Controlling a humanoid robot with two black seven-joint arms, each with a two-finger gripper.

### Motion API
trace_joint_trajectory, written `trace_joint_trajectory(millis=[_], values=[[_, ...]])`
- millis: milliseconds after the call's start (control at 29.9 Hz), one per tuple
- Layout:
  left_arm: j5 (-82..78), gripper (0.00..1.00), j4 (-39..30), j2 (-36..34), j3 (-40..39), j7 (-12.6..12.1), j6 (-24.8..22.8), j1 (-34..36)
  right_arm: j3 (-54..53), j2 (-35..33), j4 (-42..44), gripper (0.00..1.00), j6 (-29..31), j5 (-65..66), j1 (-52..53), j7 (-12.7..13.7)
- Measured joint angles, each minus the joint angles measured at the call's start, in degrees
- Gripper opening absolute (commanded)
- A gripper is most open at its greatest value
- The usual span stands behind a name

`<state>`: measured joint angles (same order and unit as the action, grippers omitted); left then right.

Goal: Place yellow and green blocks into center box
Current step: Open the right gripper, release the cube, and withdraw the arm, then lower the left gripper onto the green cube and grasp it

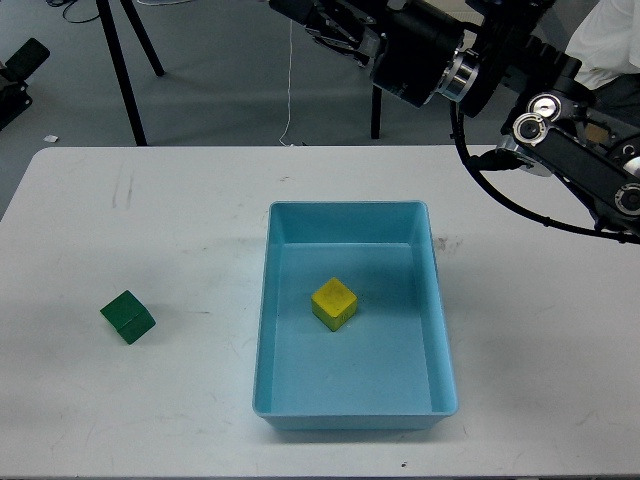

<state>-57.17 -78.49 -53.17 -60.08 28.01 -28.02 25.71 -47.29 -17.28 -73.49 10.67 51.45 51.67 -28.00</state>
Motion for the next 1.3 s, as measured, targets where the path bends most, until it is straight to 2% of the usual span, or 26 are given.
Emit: trace_joint_trajectory(millis=[167,367,501,635,1035,1303], values=[[-12.6,1.00,0.2,-2.7,1.1,0.0,0.0,0.9,-10.3,-1.5,-3.4,0.99,-2.5,-4.2,-13.9,0.4],[-44.3,1.00,-0.6,-2.6,2.7,0.0,0.0,3.4,-21.1,-2.6,-11.6,0.99,-3.5,-4.4,-30.7,0.7],[-56.3,1.00,-1.8,-2.6,6.8,0.0,0.0,5.4,-29.1,-1.3,-17.1,0.99,-3.5,-4.5,-43.9,0.5],[-65.5,1.00,-2.2,-3.2,14.5,0.0,0.0,8.0,-33.6,-0.1,-19.2,0.99,-3.5,-4.5,-53.4,0.2],[-67.8,1.00,-2.1,-2.6,47.8,0.0,0.0,26.6,-36.8,0.2,-19.7,0.99,-3.5,-4.5,-62.0,0.0],[-67.8,1.00,5.4,0.9,54.1,0.0,0.0,27.3,-38.1,0.2,-19.6,0.99,-3.5,-4.5,-62.4,0.0]])
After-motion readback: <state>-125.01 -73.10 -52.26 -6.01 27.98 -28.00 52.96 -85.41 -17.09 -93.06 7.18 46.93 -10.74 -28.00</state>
